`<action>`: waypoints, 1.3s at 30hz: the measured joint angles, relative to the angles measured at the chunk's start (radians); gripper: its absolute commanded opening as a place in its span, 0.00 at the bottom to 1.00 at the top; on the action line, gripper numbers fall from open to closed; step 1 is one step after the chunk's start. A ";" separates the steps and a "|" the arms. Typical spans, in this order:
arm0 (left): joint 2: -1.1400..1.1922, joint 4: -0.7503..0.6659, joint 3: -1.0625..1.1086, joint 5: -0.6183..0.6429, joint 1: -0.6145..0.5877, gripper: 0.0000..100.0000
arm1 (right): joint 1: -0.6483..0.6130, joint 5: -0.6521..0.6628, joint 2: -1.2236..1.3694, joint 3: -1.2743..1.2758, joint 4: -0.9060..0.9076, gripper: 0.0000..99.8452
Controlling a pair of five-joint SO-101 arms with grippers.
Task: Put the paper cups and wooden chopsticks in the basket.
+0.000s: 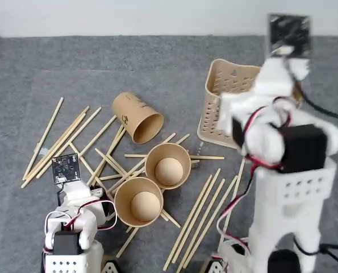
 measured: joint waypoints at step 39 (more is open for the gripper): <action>0.000 0.000 0.000 0.000 0.000 0.02 | -0.288 0.000 -0.029 0.887 -0.416 0.01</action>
